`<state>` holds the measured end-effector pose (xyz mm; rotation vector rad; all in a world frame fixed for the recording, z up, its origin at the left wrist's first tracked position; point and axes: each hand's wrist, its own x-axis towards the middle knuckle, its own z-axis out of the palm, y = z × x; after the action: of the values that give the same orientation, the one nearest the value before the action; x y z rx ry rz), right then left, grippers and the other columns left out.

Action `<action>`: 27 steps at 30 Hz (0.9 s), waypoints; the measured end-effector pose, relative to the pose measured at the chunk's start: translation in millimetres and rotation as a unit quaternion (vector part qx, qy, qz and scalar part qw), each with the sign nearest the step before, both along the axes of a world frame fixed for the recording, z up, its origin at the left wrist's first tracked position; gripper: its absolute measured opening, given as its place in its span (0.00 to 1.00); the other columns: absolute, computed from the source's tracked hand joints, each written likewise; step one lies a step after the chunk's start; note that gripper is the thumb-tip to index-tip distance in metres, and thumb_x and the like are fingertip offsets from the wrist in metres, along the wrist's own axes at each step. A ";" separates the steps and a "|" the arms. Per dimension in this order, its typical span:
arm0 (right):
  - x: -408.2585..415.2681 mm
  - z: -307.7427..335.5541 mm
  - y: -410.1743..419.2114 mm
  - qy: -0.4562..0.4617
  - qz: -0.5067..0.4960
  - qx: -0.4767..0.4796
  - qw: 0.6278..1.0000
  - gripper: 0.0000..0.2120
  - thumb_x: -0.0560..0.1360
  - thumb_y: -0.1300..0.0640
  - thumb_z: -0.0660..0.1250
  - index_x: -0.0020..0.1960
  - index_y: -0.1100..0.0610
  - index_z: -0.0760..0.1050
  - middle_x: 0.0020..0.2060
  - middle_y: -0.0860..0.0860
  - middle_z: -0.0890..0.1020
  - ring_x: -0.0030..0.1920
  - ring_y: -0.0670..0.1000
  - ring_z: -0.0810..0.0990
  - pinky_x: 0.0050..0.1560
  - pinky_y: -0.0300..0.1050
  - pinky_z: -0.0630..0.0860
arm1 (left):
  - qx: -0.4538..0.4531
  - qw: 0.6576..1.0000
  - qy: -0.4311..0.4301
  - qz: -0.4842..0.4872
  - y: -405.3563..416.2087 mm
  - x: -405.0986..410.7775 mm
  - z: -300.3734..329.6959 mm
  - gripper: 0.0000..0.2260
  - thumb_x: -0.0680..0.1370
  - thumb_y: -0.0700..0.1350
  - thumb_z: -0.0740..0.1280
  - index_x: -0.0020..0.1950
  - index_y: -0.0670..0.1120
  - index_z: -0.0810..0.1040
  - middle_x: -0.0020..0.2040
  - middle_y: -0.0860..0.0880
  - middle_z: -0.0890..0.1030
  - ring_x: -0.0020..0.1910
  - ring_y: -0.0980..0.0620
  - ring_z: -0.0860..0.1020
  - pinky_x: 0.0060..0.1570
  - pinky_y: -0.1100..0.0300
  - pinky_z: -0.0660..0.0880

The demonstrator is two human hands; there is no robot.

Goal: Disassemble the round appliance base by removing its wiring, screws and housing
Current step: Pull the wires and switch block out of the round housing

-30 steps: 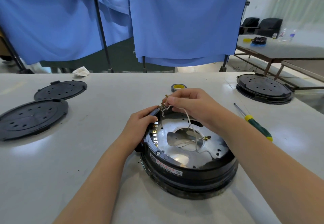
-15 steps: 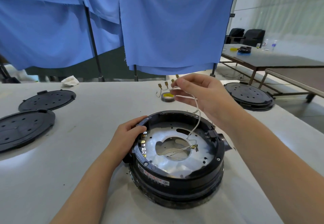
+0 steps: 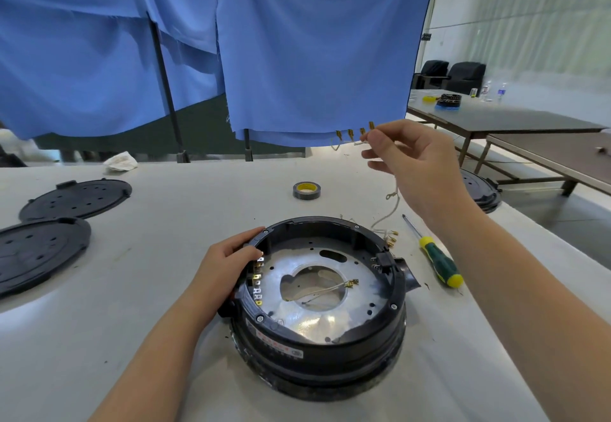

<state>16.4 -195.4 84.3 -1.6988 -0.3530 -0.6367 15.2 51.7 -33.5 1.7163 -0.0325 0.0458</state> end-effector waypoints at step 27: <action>74.2 -110.3 -32.8 0.293 -0.031 -0.280 0.914 0.02 0.72 0.62 0.72 0.44 0.60 0.83 0.39 0.57 0.83 0.38 0.51 0.78 0.37 0.39 0.74 | -0.025 0.999 0.020 0.009 1.8 2.1 0.0 0.18 0.73 0.36 0.65 0.53 0.56 0.84 0.47 0.53 0.86 0.43 0.55 0.84 0.37 0.66 0.76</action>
<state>90.6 -228.2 -26.0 -2.3593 -0.0433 -0.0312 17.3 53.5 -33.5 1.6679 0.0139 0.0244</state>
